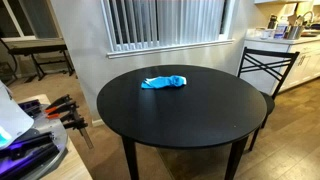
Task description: Use the towel to wipe the table
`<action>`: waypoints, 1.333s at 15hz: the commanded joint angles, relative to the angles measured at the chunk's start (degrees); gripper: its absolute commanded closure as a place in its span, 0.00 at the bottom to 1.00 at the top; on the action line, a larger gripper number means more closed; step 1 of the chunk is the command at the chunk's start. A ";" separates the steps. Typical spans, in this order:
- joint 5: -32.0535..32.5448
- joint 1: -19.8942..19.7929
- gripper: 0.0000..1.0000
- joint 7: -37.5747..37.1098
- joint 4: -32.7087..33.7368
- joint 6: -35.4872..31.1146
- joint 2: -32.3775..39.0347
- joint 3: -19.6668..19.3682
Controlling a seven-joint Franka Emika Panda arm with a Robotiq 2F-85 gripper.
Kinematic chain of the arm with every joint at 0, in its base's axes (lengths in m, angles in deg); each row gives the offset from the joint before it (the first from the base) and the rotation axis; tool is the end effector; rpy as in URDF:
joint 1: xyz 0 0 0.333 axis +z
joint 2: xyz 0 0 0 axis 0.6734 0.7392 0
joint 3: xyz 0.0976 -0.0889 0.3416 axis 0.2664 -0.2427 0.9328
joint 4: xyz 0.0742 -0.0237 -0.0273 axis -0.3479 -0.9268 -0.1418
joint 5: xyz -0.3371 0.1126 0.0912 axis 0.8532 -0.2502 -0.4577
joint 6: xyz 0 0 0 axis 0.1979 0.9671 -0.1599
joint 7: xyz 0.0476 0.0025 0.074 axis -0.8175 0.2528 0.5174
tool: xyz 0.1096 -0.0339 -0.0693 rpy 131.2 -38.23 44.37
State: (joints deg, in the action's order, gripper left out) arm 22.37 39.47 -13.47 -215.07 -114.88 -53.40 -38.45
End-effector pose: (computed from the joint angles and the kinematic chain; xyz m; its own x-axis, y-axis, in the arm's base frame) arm 0.3309 -0.1348 0.5758 0.9814 0.0607 0.1819 0.0680 -0.9971 -0.0341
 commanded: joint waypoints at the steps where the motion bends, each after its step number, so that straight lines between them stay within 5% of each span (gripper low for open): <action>1: -0.52 -0.95 0.00 0.42 0.10 0.08 0.17 0.76; 14: -0.49 -0.82 0.00 0.48 -0.42 -0.15 0.09 0.97; 20: -1.62 0.81 0.00 -3.08 -2.86 -13.39 10.06 3.87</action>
State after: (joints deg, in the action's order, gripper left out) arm 21.91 39.73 -14.11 -217.02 -120.04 -49.64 -36.87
